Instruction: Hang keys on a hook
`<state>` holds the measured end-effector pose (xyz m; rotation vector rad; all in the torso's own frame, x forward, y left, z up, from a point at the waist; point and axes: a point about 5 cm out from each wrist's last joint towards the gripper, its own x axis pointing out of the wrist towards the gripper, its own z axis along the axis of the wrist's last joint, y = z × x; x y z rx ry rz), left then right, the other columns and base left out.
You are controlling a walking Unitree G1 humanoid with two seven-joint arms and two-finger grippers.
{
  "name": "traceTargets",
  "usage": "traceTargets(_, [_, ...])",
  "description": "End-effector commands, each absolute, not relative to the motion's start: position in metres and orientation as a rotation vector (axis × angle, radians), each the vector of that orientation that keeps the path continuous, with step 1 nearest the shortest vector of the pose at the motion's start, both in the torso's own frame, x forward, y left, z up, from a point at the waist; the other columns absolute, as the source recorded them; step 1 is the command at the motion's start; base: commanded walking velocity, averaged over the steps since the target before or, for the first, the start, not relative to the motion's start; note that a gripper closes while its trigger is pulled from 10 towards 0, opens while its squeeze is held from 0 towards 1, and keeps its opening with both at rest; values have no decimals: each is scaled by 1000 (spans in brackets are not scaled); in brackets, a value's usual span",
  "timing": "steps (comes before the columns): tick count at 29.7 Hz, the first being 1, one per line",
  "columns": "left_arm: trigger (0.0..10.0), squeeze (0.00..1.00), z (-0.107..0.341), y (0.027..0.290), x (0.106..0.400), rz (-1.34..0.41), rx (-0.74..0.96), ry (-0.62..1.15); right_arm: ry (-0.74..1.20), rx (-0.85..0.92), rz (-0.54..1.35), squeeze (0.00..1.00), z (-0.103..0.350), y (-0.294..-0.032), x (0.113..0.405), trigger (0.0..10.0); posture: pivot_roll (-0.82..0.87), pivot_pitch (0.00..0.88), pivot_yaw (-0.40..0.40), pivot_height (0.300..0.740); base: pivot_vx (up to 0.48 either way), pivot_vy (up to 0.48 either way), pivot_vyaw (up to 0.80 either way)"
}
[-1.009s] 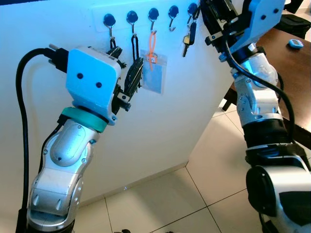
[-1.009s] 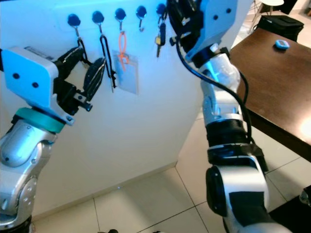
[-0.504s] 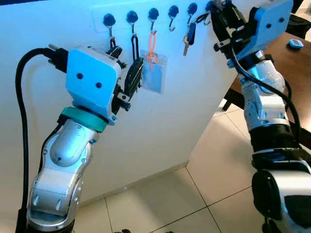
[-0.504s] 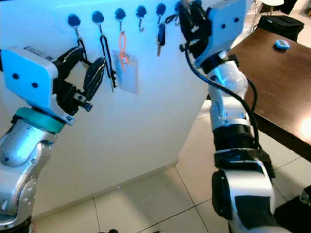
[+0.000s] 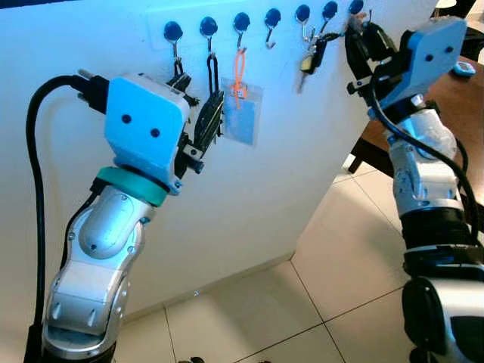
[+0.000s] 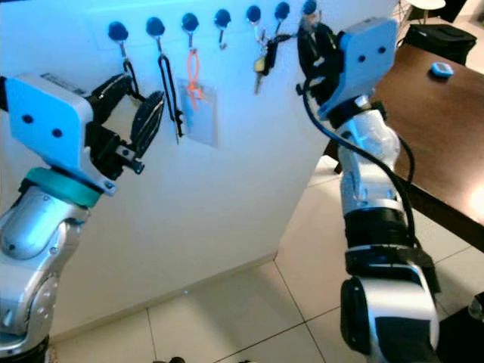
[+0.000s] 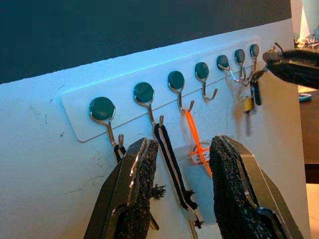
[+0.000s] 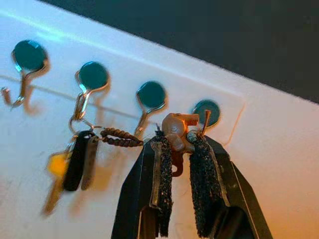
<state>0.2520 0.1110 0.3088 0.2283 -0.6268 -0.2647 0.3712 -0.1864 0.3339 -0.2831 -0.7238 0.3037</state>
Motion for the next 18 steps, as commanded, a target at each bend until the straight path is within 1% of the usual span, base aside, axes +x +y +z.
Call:
traceTargets(1, [10000, 0, 306, 111, 252, -268, 238, -616, -715, -279, 324, 0, 330, -184, 371, 10000, -26, 108, 93, 740, 0, 0, 0])
traceTargets(3, [10000, 0, 305, 111, 252, -268, 239, -614, -699, -282, 353, 0, 325, -175, 372, 10000, -26, 108, 93, 740, 0, 0, 0])
traceTargets(6, [10000, 0, 305, 111, 252, -268, 241, -612, -685, -284, 368, 0, 321, -169, 373, 10000, -26, 108, 93, 740, 0, 0, 0])
traceTargets(9, [10000, 0, 306, 112, 252, -268, 242, -611, -623, -292, 347, 0, 311, -161, 381, 10000, -19, 114, 97, 740, 0, 0, 0])
traceTargets(11, [10000, 0, 306, 112, 252, -268, 241, -609, -555, -291, 337, 0, 299, -151, 389, 10000, -18, 118, 98, 740, 0, 0, 0])
traceTargets(13, [10000, 0, 306, 112, 252, -268, 241, -609, -543, -293, 339, 0, 296, -149, 390, 10000, -18, 118, 98, 740, 0, 0, 0])
traceTargets(14, [10000, 0, 305, 112, 251, -268, 241, -609, -529, -295, 362, 1000, 292, -144, 390, 10000, -16, 118, 97, 740, 0, 0, 0])
traceTargets(18, [10000, 0, 305, 112, 251, -267, 240, -608, -524, -266, 418, 1000, 286, -137, 387, 10000, -14, 122, 93, 740, 0, 0, 0])
